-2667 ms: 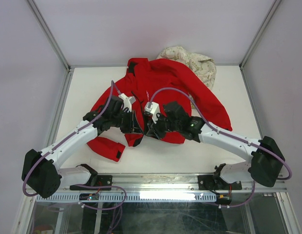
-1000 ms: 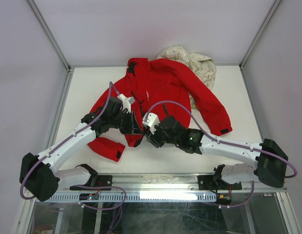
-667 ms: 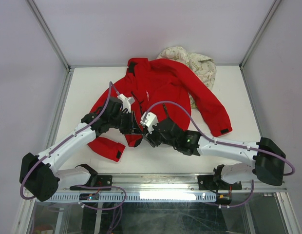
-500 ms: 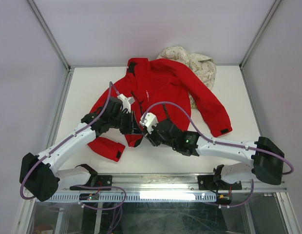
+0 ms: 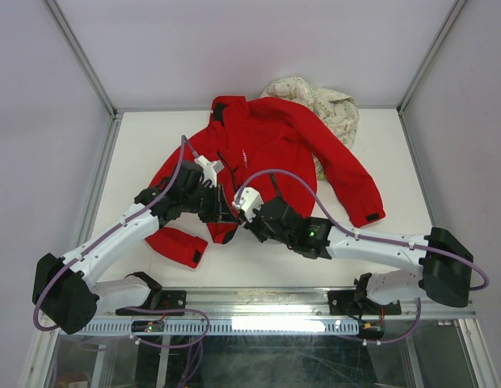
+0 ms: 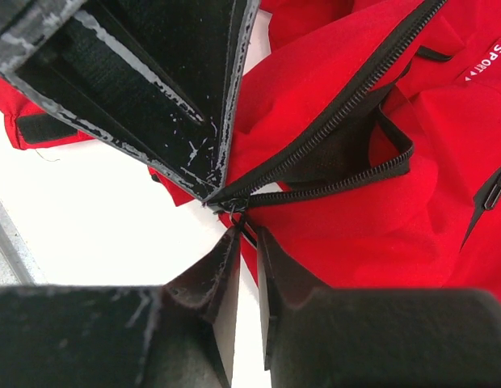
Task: Zip up the jacket
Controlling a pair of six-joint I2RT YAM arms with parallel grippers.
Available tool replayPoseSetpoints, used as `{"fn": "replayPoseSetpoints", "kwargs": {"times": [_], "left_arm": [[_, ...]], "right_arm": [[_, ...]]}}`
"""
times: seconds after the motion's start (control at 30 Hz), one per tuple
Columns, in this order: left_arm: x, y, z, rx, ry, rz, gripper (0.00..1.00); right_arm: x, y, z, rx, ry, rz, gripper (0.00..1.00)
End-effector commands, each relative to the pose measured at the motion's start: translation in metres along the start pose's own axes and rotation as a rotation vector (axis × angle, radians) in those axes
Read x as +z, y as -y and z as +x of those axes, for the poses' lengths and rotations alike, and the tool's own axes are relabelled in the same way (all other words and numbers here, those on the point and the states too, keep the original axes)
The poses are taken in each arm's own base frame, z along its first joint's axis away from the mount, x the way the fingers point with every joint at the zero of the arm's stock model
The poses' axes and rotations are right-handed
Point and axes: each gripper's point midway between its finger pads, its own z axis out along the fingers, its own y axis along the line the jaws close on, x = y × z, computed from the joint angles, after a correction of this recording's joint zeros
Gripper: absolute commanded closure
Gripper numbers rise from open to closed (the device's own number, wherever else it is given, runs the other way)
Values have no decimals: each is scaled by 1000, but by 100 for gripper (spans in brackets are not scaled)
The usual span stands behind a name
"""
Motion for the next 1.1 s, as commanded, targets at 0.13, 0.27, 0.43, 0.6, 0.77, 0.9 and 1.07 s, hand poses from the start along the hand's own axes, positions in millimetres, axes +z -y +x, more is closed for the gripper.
{"fn": "replayPoseSetpoints", "kwargs": {"times": [0.13,0.27,0.43,0.6,0.77,0.9,1.07], "left_arm": [[-5,14,-3,24,22,41,100],[-4,12,0,20,10,42,100],[-5,5,11,8,-18,30,100],[-6,-1,23,-7,-43,19,100],[-8,-7,31,-17,-54,8,100],[-9,-11,40,-24,-75,2,100],[-13,-16,53,-33,-101,-6,100]], "right_arm": [[-2,0,-33,-24,107,-2,93],[-3,5,-37,-40,112,3,100],[-6,26,-45,-44,53,34,100],[-4,36,-52,-97,-22,21,100],[-1,46,-56,-165,-54,44,100],[3,64,-49,-179,-98,84,100],[10,95,-56,-157,-105,157,100]]}}
